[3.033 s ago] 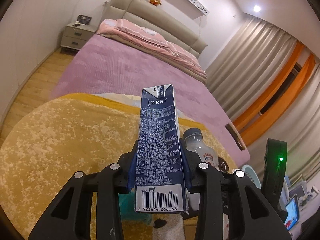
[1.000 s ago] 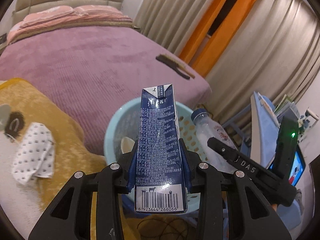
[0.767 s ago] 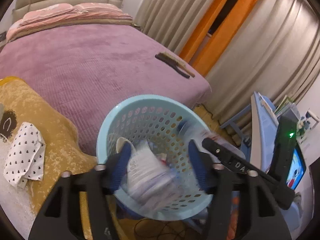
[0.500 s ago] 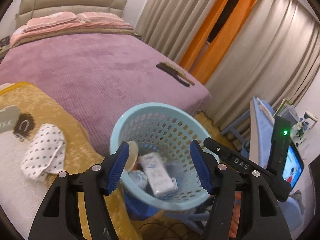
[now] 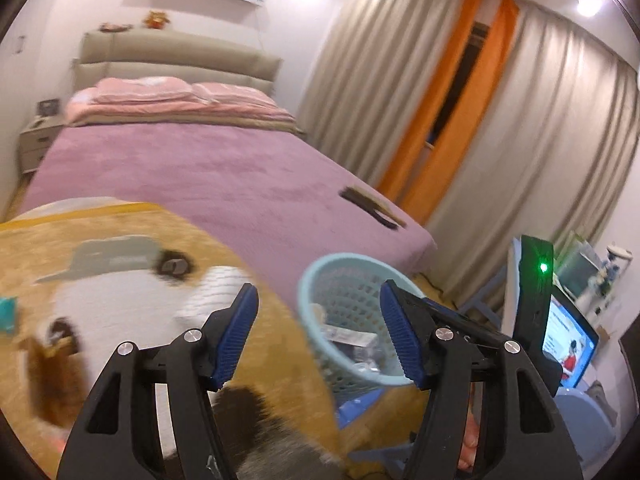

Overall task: Collect trash
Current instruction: 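Move both tools back to the rug toward the paper bag and cloth, then grasp the brown paper bag with the left tool while the right tool grasps the polka-dot cloth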

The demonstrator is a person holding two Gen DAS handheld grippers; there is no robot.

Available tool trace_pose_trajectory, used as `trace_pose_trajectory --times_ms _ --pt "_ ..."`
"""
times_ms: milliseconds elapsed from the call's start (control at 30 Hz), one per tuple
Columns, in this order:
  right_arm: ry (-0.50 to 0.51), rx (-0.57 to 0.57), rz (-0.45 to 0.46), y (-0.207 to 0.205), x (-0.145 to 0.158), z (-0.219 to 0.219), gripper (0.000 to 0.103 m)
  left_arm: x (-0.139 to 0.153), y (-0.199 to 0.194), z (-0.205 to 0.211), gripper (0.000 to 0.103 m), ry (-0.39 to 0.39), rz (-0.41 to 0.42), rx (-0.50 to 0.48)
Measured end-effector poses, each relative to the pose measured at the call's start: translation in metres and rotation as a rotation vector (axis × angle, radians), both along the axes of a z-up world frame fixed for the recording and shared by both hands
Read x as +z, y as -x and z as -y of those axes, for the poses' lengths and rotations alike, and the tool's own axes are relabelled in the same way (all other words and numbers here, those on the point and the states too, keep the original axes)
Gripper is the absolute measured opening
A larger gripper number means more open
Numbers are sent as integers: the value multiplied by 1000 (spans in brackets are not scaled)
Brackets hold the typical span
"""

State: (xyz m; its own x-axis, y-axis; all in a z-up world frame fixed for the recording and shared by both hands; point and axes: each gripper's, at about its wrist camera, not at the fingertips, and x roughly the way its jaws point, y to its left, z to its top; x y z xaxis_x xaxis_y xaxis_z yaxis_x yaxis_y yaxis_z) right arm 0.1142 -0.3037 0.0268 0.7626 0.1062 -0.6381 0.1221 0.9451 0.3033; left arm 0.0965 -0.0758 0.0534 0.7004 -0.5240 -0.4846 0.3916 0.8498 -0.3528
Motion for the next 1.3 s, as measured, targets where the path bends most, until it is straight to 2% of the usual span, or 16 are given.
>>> trace_pose_trajectory --times_ms 67,200,333,533,767,833,900,967,1067,1300 --pt "13 39 8 1 1 -18 59 1 7 -25 62 1 3 53" --pt "50 111 25 3 4 -57 59 -4 20 -75 72 -44 -7 173" --pt "68 170 29 0 2 -87 59 -24 23 -120 74 -86 -82 273" --pt "105 206 22 -14 -4 -122 59 -49 22 -164 73 -81 -176 309" --pt "124 167 -28 -52 -30 -139 59 -83 13 -172 72 -91 -188 287" --pt "116 170 -43 -62 -37 -143 65 -96 6 -176 67 -79 -224 288" --pt "123 160 -51 -72 -42 -149 70 -102 4 -180 66 -63 -245 286" --pt "131 157 -52 -78 -45 -153 70 -107 3 -180 66 -64 -249 285" --pt "136 149 -70 -89 -52 -159 71 -116 2 -178 60 -79 -258 280" --pt "153 125 -115 -101 -62 -160 71 -115 7 -172 54 -131 -238 301"
